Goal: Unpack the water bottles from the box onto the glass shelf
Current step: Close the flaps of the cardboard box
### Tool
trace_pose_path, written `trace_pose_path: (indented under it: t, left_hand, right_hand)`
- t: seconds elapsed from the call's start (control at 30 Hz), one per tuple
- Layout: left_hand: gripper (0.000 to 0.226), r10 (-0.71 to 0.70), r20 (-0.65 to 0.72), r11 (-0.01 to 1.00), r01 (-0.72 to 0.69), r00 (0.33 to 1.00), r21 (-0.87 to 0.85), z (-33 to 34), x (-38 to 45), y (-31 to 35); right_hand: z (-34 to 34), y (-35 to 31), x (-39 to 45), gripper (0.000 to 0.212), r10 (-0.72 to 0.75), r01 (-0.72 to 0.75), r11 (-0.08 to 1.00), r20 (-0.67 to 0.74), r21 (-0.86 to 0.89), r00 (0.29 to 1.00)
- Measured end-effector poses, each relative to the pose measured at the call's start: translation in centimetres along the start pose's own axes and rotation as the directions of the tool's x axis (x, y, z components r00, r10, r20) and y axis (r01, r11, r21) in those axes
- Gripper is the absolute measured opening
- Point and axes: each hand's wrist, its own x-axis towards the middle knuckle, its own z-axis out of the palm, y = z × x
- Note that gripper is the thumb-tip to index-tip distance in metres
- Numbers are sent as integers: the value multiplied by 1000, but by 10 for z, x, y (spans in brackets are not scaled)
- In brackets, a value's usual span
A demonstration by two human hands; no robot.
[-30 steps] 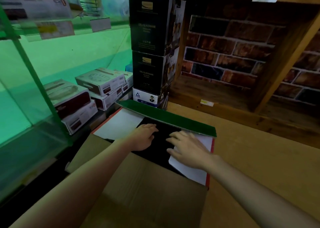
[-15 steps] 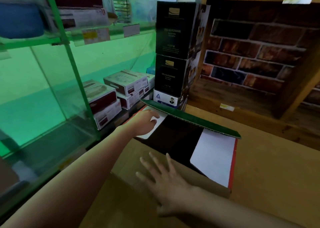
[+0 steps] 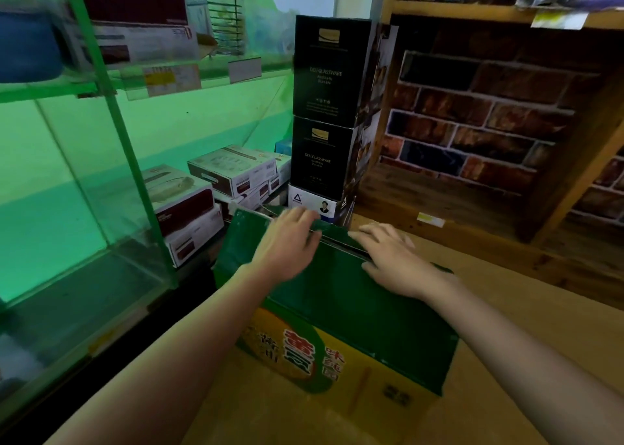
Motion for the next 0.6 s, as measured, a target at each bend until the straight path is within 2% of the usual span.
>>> trace_pose_path:
  t: [0.1,0.2,0.6]
  left_hand:
    - [59,-16,278,996,-11,960,94,26,-9,-3]
    - [62,-50,438,991,-10,898,133,50,-12,-4]
    - [55,-165,618,970,12,769,244,99,-4,0]
  right_hand:
    - [26,13,9,58,85,-84,996,39,-32,996]
    - [46,18,16,54,131,-130,991,107,-17,986]
    - [89,31,22,51,61,-68,997,191,31,980]
